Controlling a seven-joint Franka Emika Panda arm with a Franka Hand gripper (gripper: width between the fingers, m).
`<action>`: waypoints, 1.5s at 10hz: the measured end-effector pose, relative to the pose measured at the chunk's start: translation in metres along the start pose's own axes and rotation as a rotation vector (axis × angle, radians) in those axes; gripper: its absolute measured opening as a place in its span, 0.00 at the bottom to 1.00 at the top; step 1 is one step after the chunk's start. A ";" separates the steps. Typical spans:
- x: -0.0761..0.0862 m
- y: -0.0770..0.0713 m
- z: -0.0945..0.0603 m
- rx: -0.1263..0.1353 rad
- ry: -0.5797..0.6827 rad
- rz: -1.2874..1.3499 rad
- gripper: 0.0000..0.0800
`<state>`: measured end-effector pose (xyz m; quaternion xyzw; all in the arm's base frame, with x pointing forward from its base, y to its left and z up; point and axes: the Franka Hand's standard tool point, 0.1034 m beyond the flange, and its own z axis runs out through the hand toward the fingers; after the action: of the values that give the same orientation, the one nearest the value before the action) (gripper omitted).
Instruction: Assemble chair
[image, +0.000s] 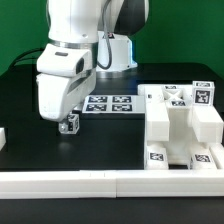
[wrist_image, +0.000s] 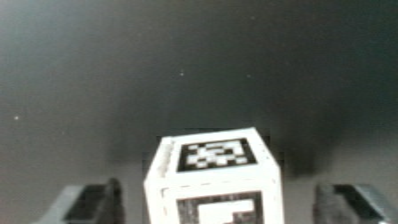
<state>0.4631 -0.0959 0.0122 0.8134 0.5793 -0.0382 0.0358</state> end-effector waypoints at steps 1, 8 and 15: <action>0.002 0.002 -0.002 0.021 -0.006 0.112 0.75; 0.011 0.017 -0.012 0.086 -0.045 0.749 0.81; 0.012 0.029 -0.012 0.220 -0.132 1.374 0.81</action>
Offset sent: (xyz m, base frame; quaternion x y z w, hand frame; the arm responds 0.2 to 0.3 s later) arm 0.0184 -0.0063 0.0180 0.0812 -0.0467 0.3480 0.9328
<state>0.4942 -0.0930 0.0234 0.9904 -0.0771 -0.1146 0.0042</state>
